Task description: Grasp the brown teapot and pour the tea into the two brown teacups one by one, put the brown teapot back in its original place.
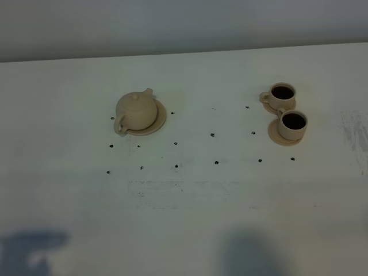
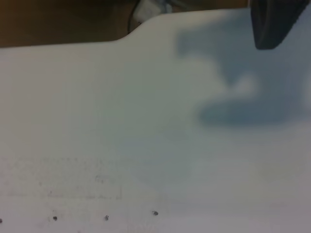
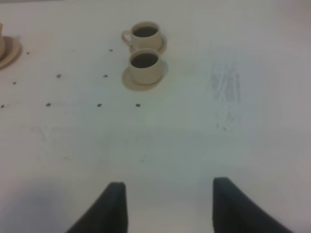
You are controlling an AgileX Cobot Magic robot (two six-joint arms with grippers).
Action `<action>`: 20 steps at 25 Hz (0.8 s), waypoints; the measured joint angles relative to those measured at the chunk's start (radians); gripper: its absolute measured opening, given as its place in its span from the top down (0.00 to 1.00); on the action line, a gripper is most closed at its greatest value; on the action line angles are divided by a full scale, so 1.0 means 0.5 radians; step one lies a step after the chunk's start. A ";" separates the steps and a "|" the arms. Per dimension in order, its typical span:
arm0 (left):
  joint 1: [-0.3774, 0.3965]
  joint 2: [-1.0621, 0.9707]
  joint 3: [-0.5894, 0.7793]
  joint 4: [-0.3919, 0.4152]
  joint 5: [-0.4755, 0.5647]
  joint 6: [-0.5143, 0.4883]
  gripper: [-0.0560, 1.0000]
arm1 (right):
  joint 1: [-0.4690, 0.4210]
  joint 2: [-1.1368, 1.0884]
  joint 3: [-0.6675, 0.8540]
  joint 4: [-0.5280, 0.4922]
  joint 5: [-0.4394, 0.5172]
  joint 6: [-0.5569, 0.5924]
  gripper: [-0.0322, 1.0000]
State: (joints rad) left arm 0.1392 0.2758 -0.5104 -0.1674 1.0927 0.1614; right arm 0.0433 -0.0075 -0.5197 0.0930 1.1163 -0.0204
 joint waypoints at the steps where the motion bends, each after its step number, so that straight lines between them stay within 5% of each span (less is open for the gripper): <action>1: 0.000 -0.031 0.011 0.000 -0.001 -0.001 0.57 | 0.000 0.000 0.000 0.000 0.000 0.000 0.58; 20: -0.002 -0.414 0.096 0.031 -0.038 -0.005 0.57 | 0.000 0.000 0.000 0.000 0.000 0.000 0.58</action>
State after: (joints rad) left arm 0.1382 0.0689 -0.4621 -0.1519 1.0738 0.1592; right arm 0.0433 -0.0075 -0.5197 0.0930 1.1163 -0.0204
